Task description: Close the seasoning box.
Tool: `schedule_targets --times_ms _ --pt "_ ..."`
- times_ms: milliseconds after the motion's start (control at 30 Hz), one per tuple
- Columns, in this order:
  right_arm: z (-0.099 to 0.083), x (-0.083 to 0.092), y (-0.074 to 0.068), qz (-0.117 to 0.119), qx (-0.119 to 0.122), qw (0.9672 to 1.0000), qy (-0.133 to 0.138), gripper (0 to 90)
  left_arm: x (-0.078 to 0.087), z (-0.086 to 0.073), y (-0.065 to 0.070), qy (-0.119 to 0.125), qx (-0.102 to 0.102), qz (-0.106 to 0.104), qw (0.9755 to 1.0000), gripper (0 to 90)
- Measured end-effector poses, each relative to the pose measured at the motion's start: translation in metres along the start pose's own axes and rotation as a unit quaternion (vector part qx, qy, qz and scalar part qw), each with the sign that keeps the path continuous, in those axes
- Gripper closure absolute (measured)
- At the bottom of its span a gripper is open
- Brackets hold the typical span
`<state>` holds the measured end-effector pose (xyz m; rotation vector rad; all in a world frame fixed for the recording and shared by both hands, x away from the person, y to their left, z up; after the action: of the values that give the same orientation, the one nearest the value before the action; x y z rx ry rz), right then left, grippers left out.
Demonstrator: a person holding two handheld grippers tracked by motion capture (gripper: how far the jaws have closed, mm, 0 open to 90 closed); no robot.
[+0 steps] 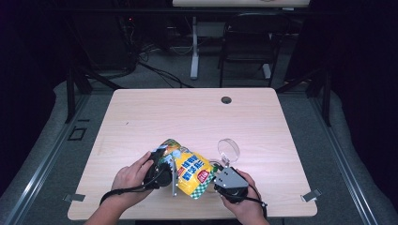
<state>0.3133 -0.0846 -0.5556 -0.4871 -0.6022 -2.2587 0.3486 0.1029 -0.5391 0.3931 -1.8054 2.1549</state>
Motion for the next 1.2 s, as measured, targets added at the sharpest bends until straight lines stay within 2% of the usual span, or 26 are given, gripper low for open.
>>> schedule_targets --times_ms 867,1200 --pt "-0.0004 -0.0005 -0.0009 -0.003 0.006 1.0000 0.007 67.9 0.0042 0.0025 -0.0076 -0.001 -0.030 0.025 0.9992 59.3" --pt "-0.0007 -0.0003 -0.0010 -0.004 0.006 1.0000 0.007 67.9 0.0058 0.0044 -0.0099 0.001 -0.041 0.043 0.9982 59.3"
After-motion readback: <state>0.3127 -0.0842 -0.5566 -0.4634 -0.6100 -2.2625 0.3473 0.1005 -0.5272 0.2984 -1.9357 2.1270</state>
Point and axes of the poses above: each handheld gripper's, and its own axes: x roughly backward along the jaws, z roughly out of its top, y roughly to its right, the point moved 9 cm from there along -x, roughly forward along the jaws, and after that the axes turned 7 degrees about z, right-handed, at the moved point
